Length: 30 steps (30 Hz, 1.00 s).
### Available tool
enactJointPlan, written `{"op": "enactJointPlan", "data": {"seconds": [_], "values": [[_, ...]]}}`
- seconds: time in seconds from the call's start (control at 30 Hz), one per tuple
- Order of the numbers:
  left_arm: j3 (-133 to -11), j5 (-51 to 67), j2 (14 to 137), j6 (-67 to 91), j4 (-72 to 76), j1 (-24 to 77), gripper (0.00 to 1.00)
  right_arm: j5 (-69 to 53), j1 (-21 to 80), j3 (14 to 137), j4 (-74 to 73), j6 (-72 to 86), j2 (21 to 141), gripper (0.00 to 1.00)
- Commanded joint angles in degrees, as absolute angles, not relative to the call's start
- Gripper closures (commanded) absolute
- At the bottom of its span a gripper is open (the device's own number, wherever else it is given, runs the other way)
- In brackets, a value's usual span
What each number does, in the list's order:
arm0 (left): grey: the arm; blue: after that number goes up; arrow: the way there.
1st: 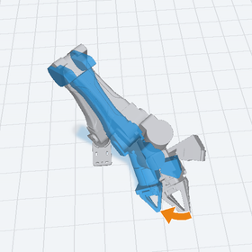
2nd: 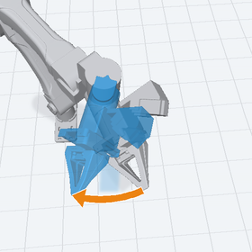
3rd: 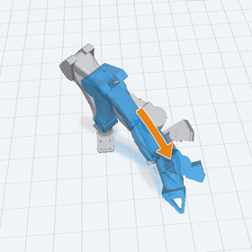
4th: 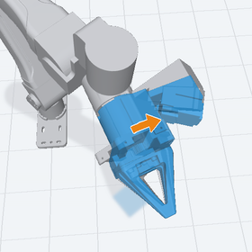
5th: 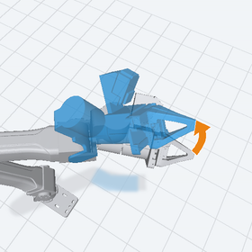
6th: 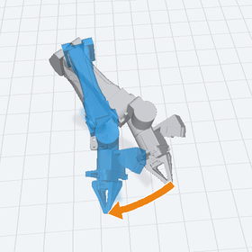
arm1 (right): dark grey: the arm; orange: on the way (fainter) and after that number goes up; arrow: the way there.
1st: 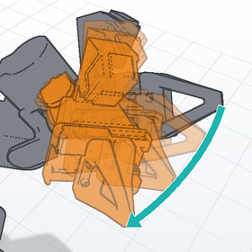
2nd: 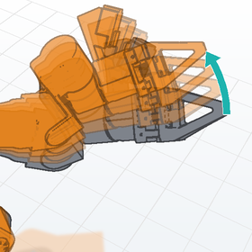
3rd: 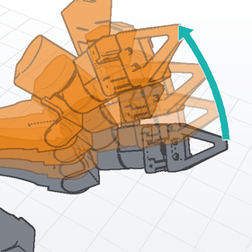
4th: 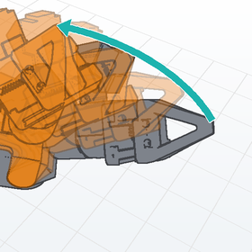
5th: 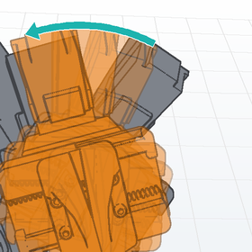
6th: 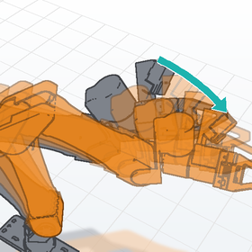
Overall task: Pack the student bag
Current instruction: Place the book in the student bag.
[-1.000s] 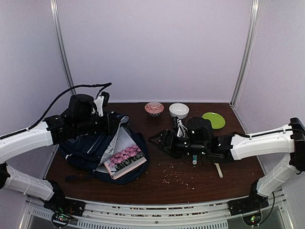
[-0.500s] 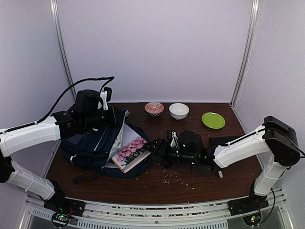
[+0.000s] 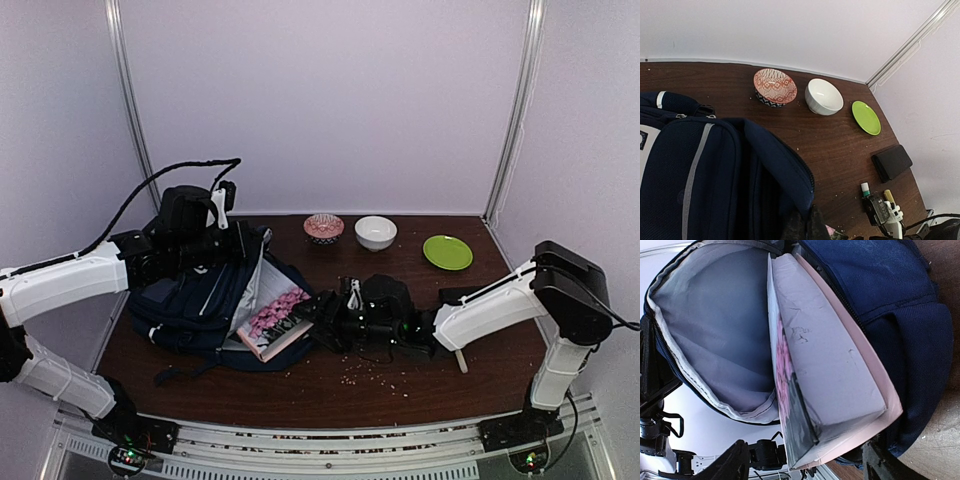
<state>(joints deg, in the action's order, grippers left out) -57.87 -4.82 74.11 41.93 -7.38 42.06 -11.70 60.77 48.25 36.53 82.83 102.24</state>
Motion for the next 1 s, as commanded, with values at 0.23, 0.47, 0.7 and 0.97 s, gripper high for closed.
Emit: {"op": "enactJointPlan", "data": {"seconds": [0.23, 0.47, 0.7, 0.97], "values": [[-61.50, -4.06, 72.97, 42.03, 1.56, 41.92, 1.00, -8.30, 61.22, 46.57, 32.22, 82.49, 98.97, 0.22], [-61.25, -2.81, 72.31, 42.06, 0.62, 41.92, 1.00, -7.65, 60.76, 49.02, 33.66, 82.88, 101.86, 0.22], [-60.57, -1.08, 71.89, 42.53, 0.51, 42.01, 1.00, -8.81, 60.22, 53.52, 33.12, 82.01, 104.58, 0.24], [-60.46, 3.25, 73.03, 43.15, 0.26, 42.60, 1.00, -10.20, 59.47, 55.57, 36.39, 79.84, 104.93, 0.38]]}}
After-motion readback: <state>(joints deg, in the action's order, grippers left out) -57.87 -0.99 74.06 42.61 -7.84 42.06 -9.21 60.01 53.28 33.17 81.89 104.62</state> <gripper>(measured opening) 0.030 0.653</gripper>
